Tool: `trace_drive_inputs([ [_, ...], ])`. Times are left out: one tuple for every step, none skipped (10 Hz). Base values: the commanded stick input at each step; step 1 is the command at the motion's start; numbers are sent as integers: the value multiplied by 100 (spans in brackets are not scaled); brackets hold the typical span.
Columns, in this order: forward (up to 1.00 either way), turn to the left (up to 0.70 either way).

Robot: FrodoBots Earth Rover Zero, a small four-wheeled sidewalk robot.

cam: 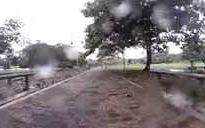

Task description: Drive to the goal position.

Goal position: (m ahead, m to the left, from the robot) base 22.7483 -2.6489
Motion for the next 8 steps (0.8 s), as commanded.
trace_drive_inputs([
  [70,0],
  [70,0],
  [70,0],
  [70,0],
  [70,0],
  [70,0],
  [70,0],
  [70,0],
])
